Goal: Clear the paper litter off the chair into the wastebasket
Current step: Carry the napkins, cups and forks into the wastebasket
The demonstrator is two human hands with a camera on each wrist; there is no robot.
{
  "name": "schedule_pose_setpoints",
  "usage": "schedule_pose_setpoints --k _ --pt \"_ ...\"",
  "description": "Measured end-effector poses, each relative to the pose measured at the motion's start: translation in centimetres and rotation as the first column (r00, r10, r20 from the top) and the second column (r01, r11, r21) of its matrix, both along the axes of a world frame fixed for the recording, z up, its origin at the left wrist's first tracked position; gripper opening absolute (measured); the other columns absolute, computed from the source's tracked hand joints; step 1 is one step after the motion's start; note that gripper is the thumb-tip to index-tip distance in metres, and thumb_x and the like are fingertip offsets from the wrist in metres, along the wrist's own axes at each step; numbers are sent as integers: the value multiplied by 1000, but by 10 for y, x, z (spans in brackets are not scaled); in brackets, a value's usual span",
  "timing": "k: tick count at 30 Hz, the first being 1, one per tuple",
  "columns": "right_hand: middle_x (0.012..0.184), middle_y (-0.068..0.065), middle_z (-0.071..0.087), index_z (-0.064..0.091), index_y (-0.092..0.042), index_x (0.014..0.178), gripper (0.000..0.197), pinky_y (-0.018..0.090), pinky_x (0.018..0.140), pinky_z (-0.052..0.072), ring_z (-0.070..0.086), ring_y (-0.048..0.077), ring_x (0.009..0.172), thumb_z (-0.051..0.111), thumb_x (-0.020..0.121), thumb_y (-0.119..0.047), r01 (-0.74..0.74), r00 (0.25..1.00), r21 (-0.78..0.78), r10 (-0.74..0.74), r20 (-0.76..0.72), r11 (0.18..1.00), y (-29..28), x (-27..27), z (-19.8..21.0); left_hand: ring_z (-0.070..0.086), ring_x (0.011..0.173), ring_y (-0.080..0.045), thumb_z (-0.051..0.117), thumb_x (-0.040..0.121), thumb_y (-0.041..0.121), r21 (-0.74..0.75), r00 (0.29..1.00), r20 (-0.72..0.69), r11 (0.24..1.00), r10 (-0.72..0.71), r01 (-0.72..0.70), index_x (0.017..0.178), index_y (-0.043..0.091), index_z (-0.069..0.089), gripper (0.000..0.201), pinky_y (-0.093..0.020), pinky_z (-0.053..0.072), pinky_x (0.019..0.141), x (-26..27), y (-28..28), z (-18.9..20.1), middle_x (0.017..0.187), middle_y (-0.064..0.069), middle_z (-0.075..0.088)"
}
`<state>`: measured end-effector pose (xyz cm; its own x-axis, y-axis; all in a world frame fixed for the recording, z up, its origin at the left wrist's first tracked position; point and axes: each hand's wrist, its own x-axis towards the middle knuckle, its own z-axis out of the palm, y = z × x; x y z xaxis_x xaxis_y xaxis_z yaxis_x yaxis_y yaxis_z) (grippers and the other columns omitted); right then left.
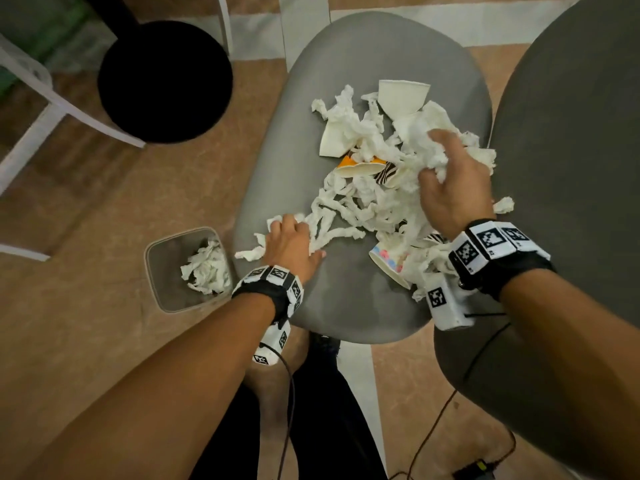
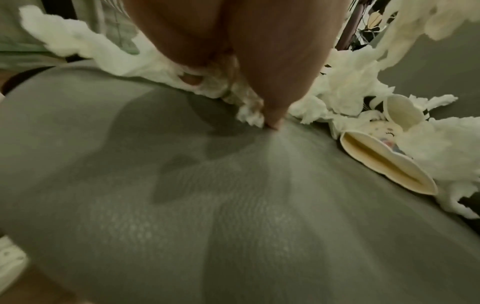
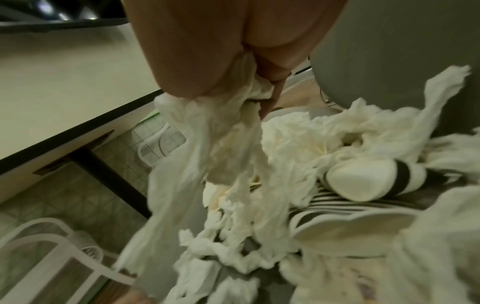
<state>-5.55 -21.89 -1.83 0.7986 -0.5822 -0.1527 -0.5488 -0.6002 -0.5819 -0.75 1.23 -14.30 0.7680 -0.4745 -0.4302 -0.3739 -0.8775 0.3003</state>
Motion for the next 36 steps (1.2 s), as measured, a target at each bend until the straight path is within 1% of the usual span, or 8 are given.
schedule_pose_setpoints --k 5,8,12,15,20,24,29,36 --pt "80 3 58 52 -15 72 28 30 69 38 54 24 79 56 92 -34 -35 999 101 37 -18 994 34 18 4 59 100 -37 54 89 13 -294 975 -175 937 140 -187 118 13 45 30 -35 44 78 -4 9 12 110 -16 62" --pt "90 -4 60 59 -16 89 33 28 69 42 56 15 82 73 80 -45 -63 994 207 80 -74 976 50 26 -3 61 103 -34 46 91 14 -331 976 -163 924 141 -189 118 19 57 29 -38 48 88 3 26 20 113 -11 65" --pt "85 -12 62 58 -21 94 12 23 77 40 59 18 89 67 86 -22 -155 982 229 175 -71 961 69 36 -21 58 70 -31 50 89 30 -320 940 -157 885 304 -339 65 7 58 34 -34 42 63 14 49 26 73 -9 61" --pt "85 -17 56 52 -21 104 17 25 81 41 54 15 86 62 89 -19 -181 979 238 197 -43 954 87 42 -30 50 57 -19 68 83 28 -328 870 -178 806 460 -493 52 15 43 42 -26 30 52 23 64 21 77 -3 53" --pt "107 -8 64 57 -25 123 60 30 89 48 62 15 100 74 74 -56 -279 925 268 333 -184 922 115 48 -42 63 87 -33 54 84 0 -353 856 -169 781 488 -515 89 3 63 11 -36 49 77 33 83 17 96 -14 67" --pt "112 5 57 54 -19 121 62 33 87 50 58 22 100 81 68 -37 -445 789 174 477 -388 878 127 52 -59 59 81 -23 50 98 18 -385 820 -229 725 524 -571 125 21 54 27 -29 45 74 36 94 20 93 -2 66" --pt "98 14 72 67 -12 104 20 40 84 54 67 34 94 55 92 -21 -476 803 138 493 -334 869 146 62 -59 61 72 -19 73 79 48 -403 851 -178 753 494 -521 83 21 67 28 -27 47 65 43 118 14 80 0 67" --pt "75 7 65 63 -8 82 18 29 64 45 59 27 72 51 90 -18 -276 893 318 365 -264 907 222 91 -78 59 81 -30 58 82 4 -314 775 -196 711 600 -630 84 11 61 8 -29 41 68 53 184 -20 91 -11 63"
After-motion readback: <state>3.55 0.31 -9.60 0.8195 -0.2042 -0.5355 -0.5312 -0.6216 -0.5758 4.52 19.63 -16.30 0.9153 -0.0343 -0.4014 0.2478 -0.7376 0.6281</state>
